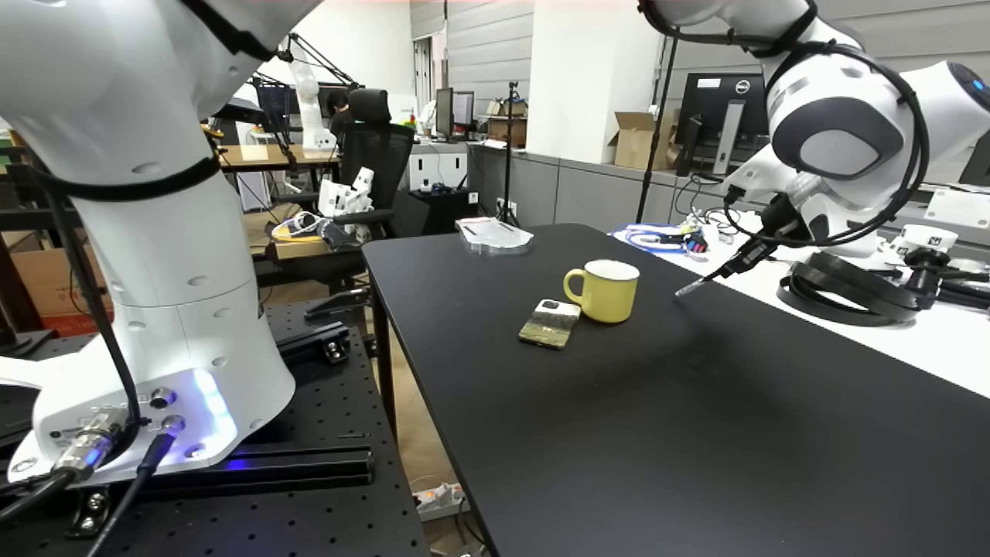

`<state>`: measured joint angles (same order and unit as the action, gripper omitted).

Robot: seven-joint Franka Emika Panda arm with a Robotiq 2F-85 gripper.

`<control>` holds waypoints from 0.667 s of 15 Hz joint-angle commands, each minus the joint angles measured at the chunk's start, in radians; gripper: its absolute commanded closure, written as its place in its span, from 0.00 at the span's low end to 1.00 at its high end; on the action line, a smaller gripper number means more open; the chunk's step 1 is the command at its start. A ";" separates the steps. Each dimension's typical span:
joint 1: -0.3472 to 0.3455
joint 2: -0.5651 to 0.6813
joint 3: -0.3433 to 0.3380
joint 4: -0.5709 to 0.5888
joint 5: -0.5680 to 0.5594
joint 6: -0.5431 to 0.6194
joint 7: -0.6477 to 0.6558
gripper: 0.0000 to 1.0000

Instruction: Pick up the pen from the cup and put it on the table

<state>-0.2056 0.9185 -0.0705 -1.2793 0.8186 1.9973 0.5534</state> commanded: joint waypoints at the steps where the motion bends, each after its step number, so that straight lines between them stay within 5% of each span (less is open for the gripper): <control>1: -0.015 0.089 0.009 0.076 0.021 0.021 0.035 0.97; 4: -0.011 0.116 0.006 0.105 -0.004 0.008 0.038 0.97; 5: -0.001 0.111 -0.002 0.111 -0.027 0.000 0.038 0.64; 10: 0.021 0.063 0.005 0.154 -0.096 -0.051 0.042 0.36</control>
<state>-0.1910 1.0080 -0.0702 -1.1719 0.7650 1.9980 0.5549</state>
